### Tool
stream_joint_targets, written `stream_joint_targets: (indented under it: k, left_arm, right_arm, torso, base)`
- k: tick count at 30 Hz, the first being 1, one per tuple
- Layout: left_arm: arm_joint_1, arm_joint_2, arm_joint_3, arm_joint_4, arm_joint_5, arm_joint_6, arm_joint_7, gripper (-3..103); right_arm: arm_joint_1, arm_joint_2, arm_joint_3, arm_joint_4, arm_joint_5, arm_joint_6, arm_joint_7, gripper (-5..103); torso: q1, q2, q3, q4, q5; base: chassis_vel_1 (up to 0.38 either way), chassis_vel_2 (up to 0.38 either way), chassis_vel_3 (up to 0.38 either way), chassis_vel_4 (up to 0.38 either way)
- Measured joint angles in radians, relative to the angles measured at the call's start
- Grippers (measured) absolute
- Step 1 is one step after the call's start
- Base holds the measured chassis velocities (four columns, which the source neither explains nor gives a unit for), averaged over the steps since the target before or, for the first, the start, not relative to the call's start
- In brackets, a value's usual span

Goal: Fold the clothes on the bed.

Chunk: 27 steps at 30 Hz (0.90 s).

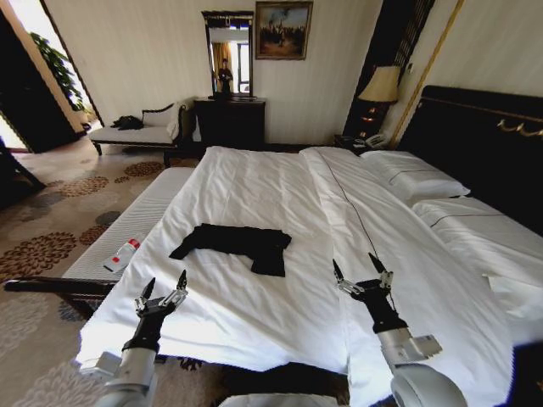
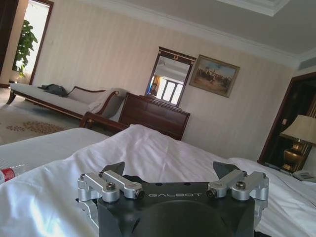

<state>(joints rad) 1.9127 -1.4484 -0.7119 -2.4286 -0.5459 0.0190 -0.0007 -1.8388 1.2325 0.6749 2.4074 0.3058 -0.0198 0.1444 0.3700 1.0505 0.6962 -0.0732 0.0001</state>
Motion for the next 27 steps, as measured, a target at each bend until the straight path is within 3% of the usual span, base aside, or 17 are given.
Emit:
stream_joint_targets:
  k: [2,5,6,9,15,21,27]
  left_arm:
    - [-0.005,0.006,0.010,-0.001,-0.010,0.019,0.000,100]
    - [-0.010,0.012,0.020,-0.001,-0.023,0.035,0.000,100]
    - [-0.012,0.015,0.026,0.000,-0.030,0.042,0.000,100]
    - [-0.015,0.029,0.045,0.003,-0.073,0.066,-0.004,100]
    - [-0.021,0.057,0.043,-0.001,-0.100,0.100,-0.004,100]
    - [-0.023,0.076,0.019,-0.009,0.014,0.126,0.020,100]
    - [-0.030,0.086,-0.003,-0.018,0.034,0.128,0.022,100]
  right_arm:
    - [-0.004,-0.003,-0.013,0.032,0.068,-0.065,0.065,100]
    - [-0.007,-0.001,-0.019,0.032,0.094,-0.069,0.086,100]
    - [-0.009,0.002,-0.019,0.023,0.096,-0.055,0.088,100]
    - [-0.012,0.011,-0.033,-0.026,0.093,0.082,0.088,100]
    - [-0.008,0.026,-0.036,-0.066,0.059,0.160,0.069,100]
    - [0.002,0.033,-0.020,-0.080,0.032,0.172,0.063,100]
    - [0.002,0.041,-0.014,-0.084,0.005,0.172,0.070,100]
  torso:
    - [0.000,0.000,0.000,0.0000,-0.0002]
    - [0.000,0.000,0.000,0.0000,-0.0002]
    - [0.000,0.000,0.000,0.0000,-0.0002]
    - [0.000,0.000,0.000,0.0000,0.0000]
    - [0.000,0.000,0.000,0.0000,0.0000]
    - [0.000,0.000,0.000,0.0000,0.0000]
    - [0.000,0.000,0.000,0.0000,-0.0001]
  base:
    - [0.000,0.000,0.000,0.000]
    - [0.000,0.000,0.000,0.000]
    - [0.000,0.000,0.000,0.000]
    - [0.000,0.000,0.000,0.000]
    - [0.000,0.000,0.000,0.000]
    - [0.000,0.000,0.000,0.000]
    - [0.000,0.000,0.000,0.000]
